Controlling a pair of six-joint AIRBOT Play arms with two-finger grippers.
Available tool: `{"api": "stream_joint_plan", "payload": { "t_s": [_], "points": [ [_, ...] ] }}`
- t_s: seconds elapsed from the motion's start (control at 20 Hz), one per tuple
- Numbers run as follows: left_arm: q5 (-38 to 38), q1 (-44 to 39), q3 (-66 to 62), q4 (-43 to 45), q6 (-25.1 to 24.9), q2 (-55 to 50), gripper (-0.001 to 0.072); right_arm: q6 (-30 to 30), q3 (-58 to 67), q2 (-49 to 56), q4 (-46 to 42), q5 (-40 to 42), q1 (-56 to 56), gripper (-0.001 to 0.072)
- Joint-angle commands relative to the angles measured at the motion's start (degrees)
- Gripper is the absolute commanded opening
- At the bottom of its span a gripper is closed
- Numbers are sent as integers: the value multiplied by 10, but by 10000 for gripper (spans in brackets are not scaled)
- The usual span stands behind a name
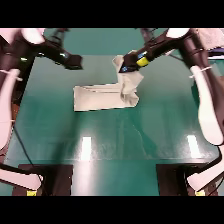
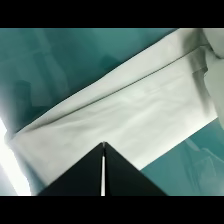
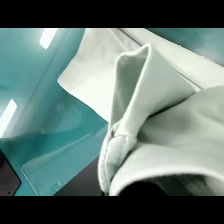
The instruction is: Fold the shirts.
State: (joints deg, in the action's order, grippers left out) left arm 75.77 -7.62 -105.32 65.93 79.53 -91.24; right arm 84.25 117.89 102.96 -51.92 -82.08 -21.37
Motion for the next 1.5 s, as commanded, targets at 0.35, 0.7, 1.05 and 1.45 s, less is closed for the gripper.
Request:
{"api": "stream_joint_plan", "payload": {
  "t_s": [0.35, 0.7, 1.05, 1.45],
  "points": [
    [55, 76, 0, 12, -9, 80, 30, -207, 15, 137, 222, 236, -154, 562],
    [78, 76, 0, 12, -11, 79, 30, -180, -166, -10, 110, 130, 10, 554],
    [73, 76, 6, 7, -10, 77, 30, -155, -363, -58, 124, 108, 187, 635],
    [74, 76, 6, 5, -11, 77, 30, -155, -349, 44, 184, 127, 130, 634]
  ]
}}
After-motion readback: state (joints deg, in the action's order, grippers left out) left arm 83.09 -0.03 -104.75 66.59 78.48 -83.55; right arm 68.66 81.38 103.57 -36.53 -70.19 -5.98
